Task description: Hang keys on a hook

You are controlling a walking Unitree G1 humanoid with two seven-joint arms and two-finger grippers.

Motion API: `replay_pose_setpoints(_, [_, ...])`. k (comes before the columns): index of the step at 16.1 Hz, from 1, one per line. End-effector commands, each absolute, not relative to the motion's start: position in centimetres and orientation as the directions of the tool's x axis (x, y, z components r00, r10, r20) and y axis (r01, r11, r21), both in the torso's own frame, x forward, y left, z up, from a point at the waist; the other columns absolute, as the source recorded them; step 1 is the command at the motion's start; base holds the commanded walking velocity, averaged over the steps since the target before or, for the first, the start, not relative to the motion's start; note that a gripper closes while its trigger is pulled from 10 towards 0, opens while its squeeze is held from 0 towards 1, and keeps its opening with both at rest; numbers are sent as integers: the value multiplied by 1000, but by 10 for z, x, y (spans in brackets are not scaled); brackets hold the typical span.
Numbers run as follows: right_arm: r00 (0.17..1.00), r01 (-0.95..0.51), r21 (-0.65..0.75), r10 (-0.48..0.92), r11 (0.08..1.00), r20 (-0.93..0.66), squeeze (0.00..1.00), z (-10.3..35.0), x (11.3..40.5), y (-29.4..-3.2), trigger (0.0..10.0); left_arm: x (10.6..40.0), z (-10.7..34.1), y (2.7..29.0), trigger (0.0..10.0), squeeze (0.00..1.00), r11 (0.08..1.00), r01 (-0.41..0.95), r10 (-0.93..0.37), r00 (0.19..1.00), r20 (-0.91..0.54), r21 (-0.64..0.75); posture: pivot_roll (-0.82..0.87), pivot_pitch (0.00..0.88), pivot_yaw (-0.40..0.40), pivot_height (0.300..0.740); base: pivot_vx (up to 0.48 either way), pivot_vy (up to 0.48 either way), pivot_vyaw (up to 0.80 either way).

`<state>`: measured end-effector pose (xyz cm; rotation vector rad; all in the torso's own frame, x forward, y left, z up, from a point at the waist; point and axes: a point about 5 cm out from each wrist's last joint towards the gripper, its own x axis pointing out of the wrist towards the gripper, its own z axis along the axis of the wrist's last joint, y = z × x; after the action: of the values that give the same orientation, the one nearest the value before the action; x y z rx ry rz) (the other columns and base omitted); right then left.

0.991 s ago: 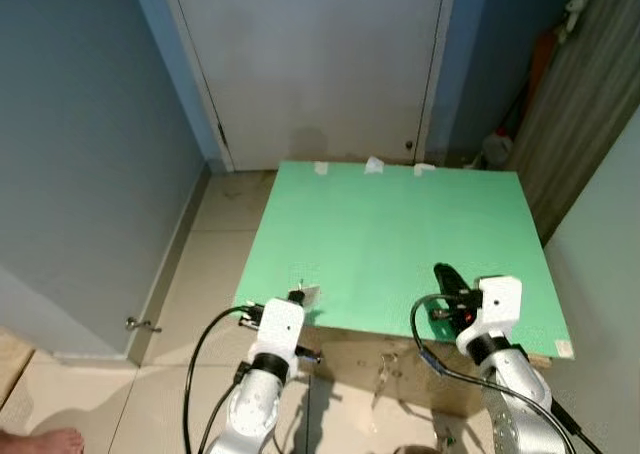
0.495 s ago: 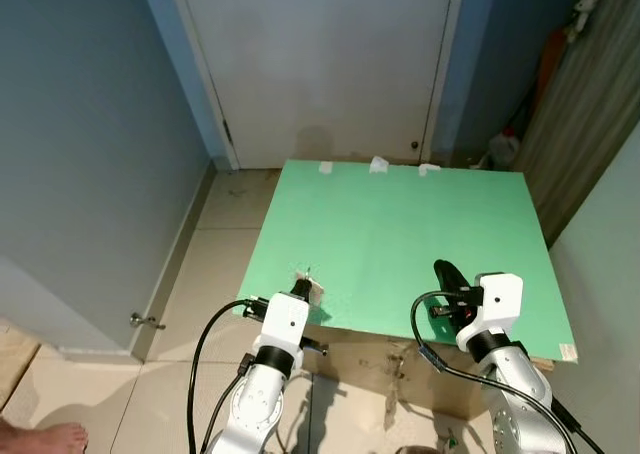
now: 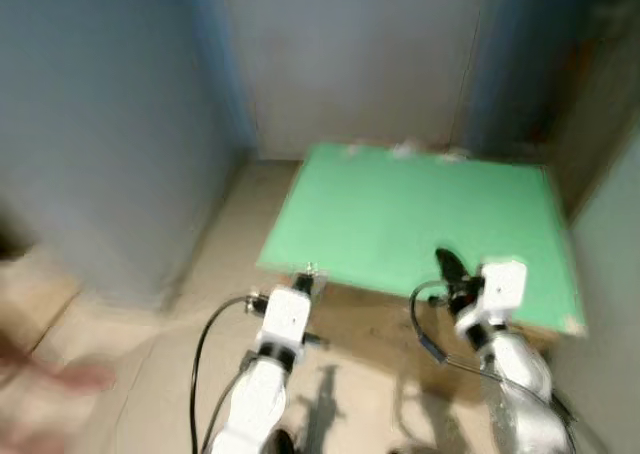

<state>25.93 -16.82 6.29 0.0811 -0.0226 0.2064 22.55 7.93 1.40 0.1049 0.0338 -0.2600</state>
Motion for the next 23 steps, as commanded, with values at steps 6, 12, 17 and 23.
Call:
replay_pose_setpoints(6, [965, -246, 56, 240, 968, 103, 0, 93, 272, -153, 10000, 248, 93, 131, 0, 0, 959, 224, -258, 944, 206, 171, -200, 0, 97, 740, -280, 0, 0])
replay_pose_setpoints(12, [962, -258, 62, 250, 964, 112, 0, 102, 274, -146, 10000, 250, 99, 130, 0, 0, 954, 290, -297, 948, 115, 72, -203, 0, 99, 740, -85, 0, 0])
replay_pose_setpoints(17, [969, -244, 47, 242, 969, 52, 0, 93, 272, -147, 10000, 251, 100, 130, 0, 0, 949, 302, -309, 947, 90, 86, -206, 0, 103, 740, 0, 0, 0])
replay_pose_setpoints(23, [971, -237, 42, 236, 970, 29, 0, 88, 272, -152, 10000, 249, 97, 128, 0, 0, 945, 314, -321, 944, 81, 93, -206, 0, 100, 740, 0, 0, -568])
